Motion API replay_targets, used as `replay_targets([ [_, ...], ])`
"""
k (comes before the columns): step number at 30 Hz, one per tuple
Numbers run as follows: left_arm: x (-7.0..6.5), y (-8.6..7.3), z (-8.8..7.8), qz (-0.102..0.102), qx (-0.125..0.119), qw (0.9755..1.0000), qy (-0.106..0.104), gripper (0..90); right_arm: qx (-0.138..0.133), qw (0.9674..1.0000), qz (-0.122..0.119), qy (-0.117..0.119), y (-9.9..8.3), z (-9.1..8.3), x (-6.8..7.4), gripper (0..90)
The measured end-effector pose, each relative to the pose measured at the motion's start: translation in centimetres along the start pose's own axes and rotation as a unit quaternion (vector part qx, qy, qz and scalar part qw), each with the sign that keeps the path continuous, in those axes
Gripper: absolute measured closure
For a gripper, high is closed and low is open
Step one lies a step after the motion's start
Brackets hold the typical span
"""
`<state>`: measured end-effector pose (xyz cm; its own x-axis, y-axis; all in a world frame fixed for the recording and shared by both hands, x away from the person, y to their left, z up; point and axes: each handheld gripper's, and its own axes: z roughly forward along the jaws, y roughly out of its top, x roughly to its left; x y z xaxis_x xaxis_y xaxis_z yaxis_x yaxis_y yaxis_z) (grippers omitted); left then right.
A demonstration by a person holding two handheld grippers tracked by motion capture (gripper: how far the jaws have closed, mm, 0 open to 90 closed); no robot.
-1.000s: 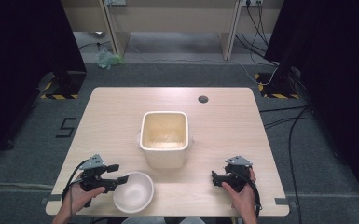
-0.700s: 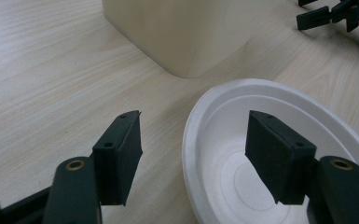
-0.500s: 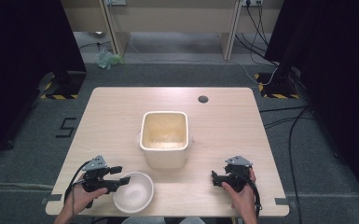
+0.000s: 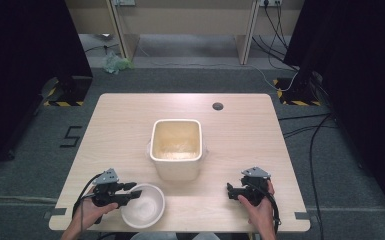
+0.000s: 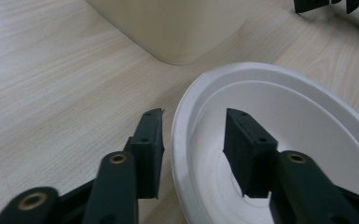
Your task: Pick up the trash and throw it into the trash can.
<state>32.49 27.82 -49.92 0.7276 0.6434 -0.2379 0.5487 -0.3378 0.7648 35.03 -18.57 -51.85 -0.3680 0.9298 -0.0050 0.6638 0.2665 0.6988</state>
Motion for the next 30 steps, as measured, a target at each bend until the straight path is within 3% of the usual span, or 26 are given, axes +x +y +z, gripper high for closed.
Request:
replay_targets([
  [4, 0.2, -0.2, 0.1, 0.005, -0.002, 1.0, 0.0, 67.0, 0.0, 1.0, 0.0, 0.0, 0.0, 0.0, 0.0, 0.5],
  [8, 0.4, -0.2, -0.2, -0.002, -0.013, 0.9998, -0.015, 79.0, 0.0, 1.0, 0.0, 0.0, 0.0, 0.0, 0.0, 0.5],
  [21, -0.3, 0.6, -1.4, 0.003, -0.052, 0.9982, -0.032, 82.6, 0.001, 1.0, 0.001, 0.001, 0.0, 0.0, 0.0, 0.5],
  [30, -0.6, 1.6, -2.5, 0.014, -0.079, 0.9966, -0.023, 84.7, 0.001, 1.0, 0.002, 0.001, 0.0, 0.0, 0.0, 0.5],
])
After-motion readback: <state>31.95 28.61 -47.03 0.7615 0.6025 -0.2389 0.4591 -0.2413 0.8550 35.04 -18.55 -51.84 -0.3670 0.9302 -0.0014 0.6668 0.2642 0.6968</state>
